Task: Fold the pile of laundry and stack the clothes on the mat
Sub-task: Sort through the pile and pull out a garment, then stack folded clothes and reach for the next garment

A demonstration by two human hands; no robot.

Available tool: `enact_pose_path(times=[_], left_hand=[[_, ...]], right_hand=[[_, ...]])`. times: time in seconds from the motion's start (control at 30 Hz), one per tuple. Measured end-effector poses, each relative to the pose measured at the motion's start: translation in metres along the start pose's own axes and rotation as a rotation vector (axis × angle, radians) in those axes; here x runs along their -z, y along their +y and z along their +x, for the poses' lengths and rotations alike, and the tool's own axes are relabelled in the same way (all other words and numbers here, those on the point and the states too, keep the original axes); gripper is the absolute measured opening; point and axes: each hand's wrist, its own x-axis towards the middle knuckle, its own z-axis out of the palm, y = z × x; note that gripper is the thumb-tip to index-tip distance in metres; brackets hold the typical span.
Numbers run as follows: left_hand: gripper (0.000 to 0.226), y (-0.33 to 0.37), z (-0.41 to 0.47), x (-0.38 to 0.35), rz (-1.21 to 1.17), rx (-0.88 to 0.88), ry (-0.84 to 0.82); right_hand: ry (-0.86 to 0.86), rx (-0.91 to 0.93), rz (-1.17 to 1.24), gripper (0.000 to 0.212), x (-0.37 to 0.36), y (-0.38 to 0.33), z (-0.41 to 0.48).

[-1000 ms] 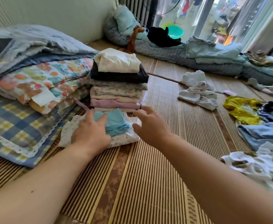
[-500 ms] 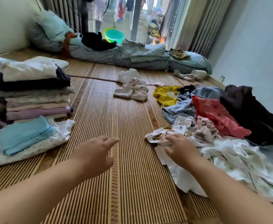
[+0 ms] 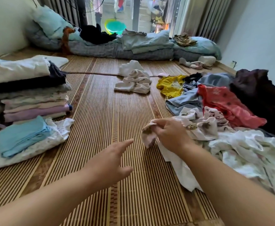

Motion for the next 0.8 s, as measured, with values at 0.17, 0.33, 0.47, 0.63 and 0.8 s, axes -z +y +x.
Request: enact_pose_path(times=[0.17, 0.33, 0.47, 0.63, 0.8], left_hand=[[0.078, 0.002, 0.002, 0.012, -0.321, 0.036, 0.170], [0.009, -0.009, -0.007, 0.042, -0.643, 0.077, 0.120], [0.009, -0.026, -0.015, 0.060, -0.802, 0.200, 0.107], [0.005, -0.046, -0.031, 0.075, -0.520, 0.150, -0.189], [0.039, -0.057, -0.042, 0.073, -0.147, 0.213, -0.739]], right_hand=[[-0.205, 0.267, 0.161, 0.019, -0.029, -0.065, -0.039], [-0.187, 0.274, 0.298, 0.031, -0.043, -0.069, -0.047], [-0.236, 0.056, -0.053, 0.069, -0.047, -0.032, -0.034], [-0.385, -0.052, -0.341, 0.074, -0.063, -0.001, -0.024], [-0.264, -0.146, -0.083, 0.060, -0.062, 0.008, -0.011]])
